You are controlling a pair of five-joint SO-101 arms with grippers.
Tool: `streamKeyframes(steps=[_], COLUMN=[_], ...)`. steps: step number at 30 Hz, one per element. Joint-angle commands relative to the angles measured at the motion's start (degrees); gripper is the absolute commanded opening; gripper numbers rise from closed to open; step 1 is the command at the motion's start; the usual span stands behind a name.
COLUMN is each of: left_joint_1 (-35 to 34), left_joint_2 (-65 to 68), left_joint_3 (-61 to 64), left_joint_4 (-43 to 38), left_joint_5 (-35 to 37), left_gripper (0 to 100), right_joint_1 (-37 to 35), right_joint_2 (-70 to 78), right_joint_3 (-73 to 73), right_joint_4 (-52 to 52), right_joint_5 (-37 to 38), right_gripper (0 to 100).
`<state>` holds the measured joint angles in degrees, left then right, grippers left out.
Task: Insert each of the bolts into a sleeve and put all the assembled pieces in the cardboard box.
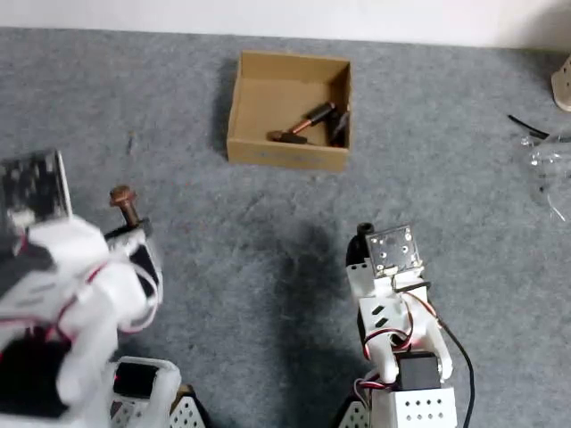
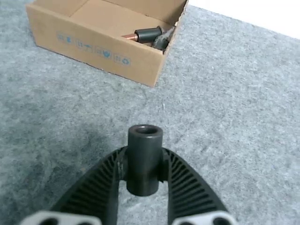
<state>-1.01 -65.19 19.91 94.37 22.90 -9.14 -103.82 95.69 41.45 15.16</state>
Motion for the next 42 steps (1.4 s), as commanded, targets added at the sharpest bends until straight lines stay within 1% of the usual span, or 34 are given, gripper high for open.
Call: streamKeyframes(steps=[1,6,12,16,21,25,28,31,37,42], left_joint_1=[0.57,0.92,1.1,1.1,4.09,4.0,4.0,3.65,-0.48,-0.57], left_joint_2=[-12.0,-24.13,-37.05,-39.78,-39.43,-39.43,-39.43,-39.43,-39.43,-39.43], left_joint_3=[12.26,27.3,45.05,53.23,61.49,63.96,65.54,66.33,66.07,66.42], left_joint_4=[-9.49,-18.81,-34.99,-41.23,-50.02,-50.9,-50.81,-50.81,-50.81,-50.73], left_joint_5=[-1.32,-1.41,-1.41,-0.97,-0.97,-0.97,-0.97,-0.97,-0.97,-0.97], left_gripper=[0,0,0,0,0,0,0,0,0,0], right_joint_1=[0.75,0.75,0.75,0.75,0.48,-1.36,-1.45,-1.63,-1.71,-1.71], right_joint_2=[-0.57,-0.57,-0.57,-0.57,-0.57,-0.57,-0.57,-0.66,-0.66,-0.75], right_joint_3=[5.41,5.49,5.49,5.49,5.23,5.32,5.23,4.7,1.1,-2.86], right_joint_4=[-2.15,-2.07,-2.07,-2.07,-2.07,-1.98,-1.71,1.54,5.67,9.01], right_joint_5=[0.53,0.53,0.53,0.53,0.53,0.53,0.53,0.53,0.18,0.0], right_gripper=[0.5,0.5,0.5,0.5,0.5,0.5,0.5,0.5,0.5,0.5])
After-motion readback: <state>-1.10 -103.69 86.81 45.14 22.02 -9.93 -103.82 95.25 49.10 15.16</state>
